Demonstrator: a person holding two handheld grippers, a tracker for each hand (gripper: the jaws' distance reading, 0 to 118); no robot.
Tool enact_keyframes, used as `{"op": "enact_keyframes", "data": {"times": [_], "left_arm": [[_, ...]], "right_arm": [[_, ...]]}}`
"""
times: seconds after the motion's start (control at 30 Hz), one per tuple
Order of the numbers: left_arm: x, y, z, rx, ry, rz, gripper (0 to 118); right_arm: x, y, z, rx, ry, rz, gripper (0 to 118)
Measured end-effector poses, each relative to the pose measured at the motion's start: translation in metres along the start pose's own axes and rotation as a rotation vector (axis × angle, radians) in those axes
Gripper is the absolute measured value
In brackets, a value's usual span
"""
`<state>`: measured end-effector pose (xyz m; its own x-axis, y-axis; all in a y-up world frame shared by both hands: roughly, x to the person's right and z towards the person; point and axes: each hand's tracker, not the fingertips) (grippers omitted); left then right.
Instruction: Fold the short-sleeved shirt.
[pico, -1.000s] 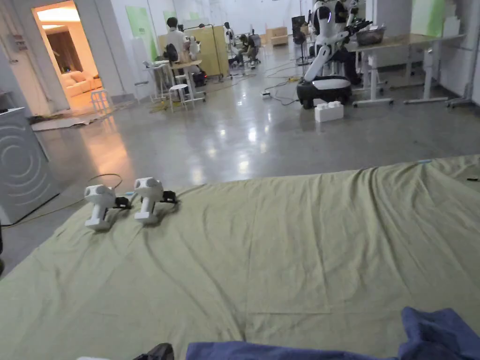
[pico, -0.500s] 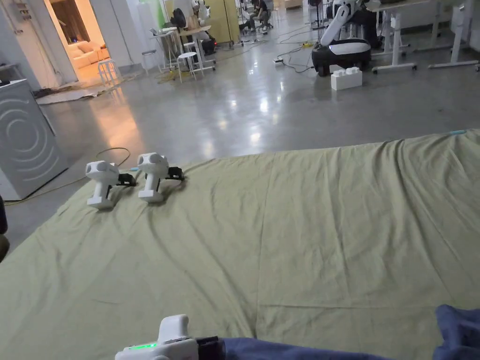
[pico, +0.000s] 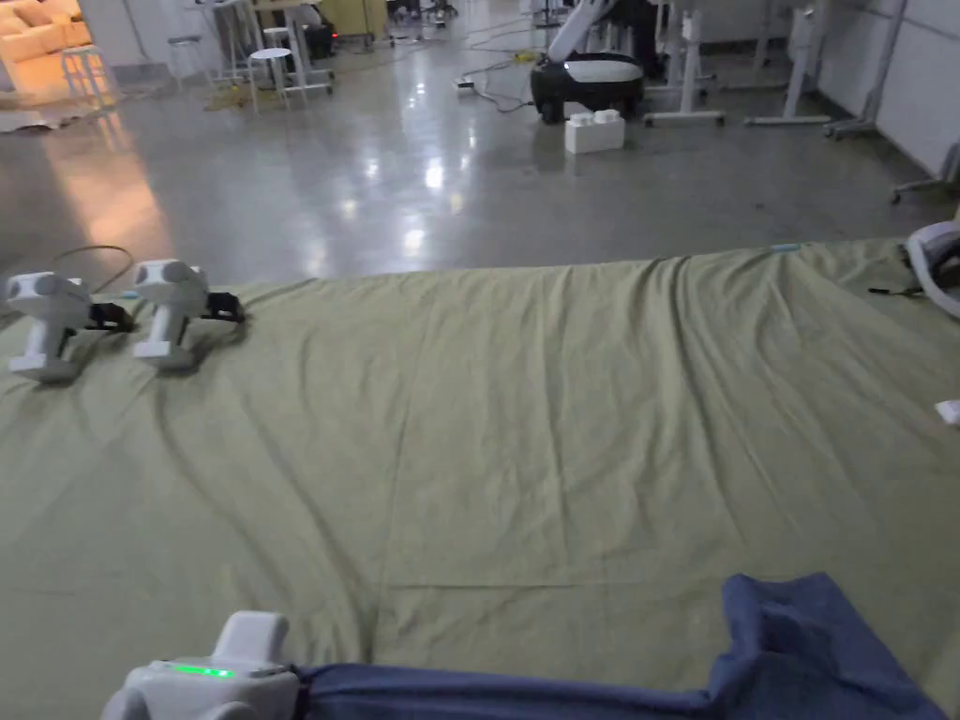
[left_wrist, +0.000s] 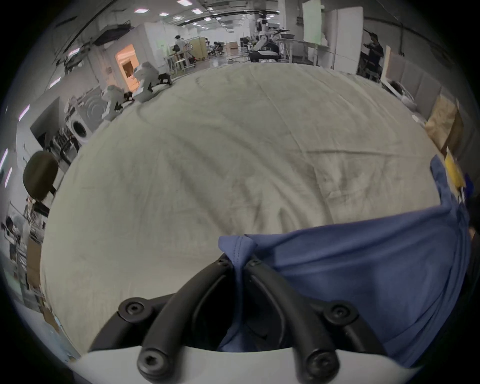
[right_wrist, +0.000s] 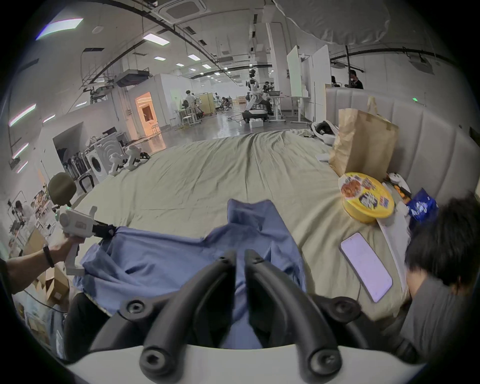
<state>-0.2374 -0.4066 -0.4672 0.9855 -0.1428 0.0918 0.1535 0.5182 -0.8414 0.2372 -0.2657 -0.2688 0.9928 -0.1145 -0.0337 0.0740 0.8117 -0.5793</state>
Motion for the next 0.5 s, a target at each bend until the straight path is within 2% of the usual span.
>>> {"op": "enact_keyframes", "data": {"times": [0.07, 0.1, 0.13, 0.17, 0.23, 0.3, 0.37, 0.43, 0.47, 0.5], "left_arm": [[-0.004, 0.002, -0.008, -0.013, -0.017, 0.026, 9], [-0.009, 0.005, -0.01, -0.029, -0.039, 0.06, 9], [-0.014, 0.009, -0.01, -0.042, -0.057, 0.09, 9], [-0.019, 0.012, -0.009, -0.042, -0.06, 0.099, 8], [-0.024, 0.013, -0.009, -0.043, -0.074, 0.121, 8], [-0.023, 0.011, -0.008, -0.038, -0.079, 0.12, 8], [-0.022, 0.011, -0.008, -0.034, -0.075, 0.114, 8], [-0.02, 0.01, -0.008, -0.03, -0.068, 0.101, 8], [-0.019, 0.009, -0.008, -0.028, -0.066, 0.098, 8], [-0.019, 0.008, -0.007, -0.027, -0.068, 0.1, 8]], "right_arm": [[0.012, 0.014, -0.028, -0.012, 0.006, 0.021, 32], [0.022, 0.02, -0.049, -0.072, 0.008, 0.004, 52], [0.034, 0.024, -0.072, -0.124, 0.017, -0.03, 80], [0.045, 0.027, -0.093, -0.17, 0.023, -0.065, 85], [0.072, 0.031, -0.142, -0.248, 0.007, -0.166, 85], [0.094, 0.03, -0.183, -0.341, -0.06, -0.228, 85], [0.104, 0.027, -0.217, -0.448, -0.111, -0.209, 85], [0.101, 0.019, -0.24, -0.57, -0.131, -0.135, 81], [0.089, 0.017, -0.236, -0.549, -0.167, -0.072, 76], [0.077, 0.02, -0.227, -0.489, -0.177, -0.021, 61]]}}
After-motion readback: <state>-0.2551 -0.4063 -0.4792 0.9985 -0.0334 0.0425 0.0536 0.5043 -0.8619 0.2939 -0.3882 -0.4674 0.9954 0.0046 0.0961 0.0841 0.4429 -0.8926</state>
